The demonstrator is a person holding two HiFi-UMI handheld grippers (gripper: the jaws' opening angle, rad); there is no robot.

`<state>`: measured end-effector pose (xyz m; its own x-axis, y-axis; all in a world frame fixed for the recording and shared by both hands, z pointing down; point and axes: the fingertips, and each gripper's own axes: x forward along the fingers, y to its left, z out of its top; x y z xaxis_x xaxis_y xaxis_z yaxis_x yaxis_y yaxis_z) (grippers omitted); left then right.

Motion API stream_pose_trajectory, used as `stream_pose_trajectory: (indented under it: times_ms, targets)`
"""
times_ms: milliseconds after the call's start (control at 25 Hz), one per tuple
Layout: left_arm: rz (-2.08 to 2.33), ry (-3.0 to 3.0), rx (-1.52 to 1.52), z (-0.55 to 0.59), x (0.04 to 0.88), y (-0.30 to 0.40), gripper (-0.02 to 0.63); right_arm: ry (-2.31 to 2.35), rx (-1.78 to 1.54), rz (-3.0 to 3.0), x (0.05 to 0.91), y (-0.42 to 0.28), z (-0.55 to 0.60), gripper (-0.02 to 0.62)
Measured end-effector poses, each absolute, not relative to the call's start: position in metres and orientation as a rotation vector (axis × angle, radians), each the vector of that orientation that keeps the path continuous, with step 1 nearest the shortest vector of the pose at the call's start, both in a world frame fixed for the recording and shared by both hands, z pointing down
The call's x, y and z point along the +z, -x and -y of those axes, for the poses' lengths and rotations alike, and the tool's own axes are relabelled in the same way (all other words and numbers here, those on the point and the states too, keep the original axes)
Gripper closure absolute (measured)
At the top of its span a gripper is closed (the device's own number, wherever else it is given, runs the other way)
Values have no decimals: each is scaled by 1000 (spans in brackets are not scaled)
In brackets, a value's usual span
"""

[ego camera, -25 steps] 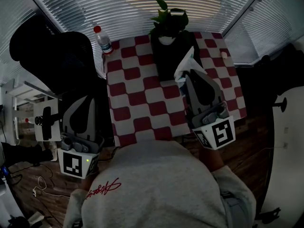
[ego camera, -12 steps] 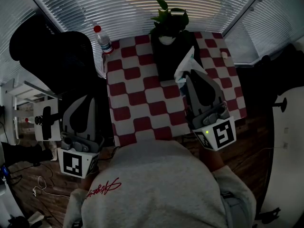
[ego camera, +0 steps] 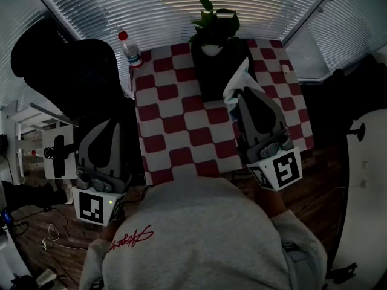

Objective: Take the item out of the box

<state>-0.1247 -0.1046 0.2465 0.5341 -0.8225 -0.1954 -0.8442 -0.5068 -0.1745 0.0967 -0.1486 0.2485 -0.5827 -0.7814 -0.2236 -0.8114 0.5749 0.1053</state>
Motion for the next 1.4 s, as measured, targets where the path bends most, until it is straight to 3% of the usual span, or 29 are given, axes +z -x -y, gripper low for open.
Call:
stream_pose_trajectory:
  times_ms: [1400]
  targets:
    - [-1390,2537,134,114,246,118,588,1323,299,-2670,248,-95,148,549]
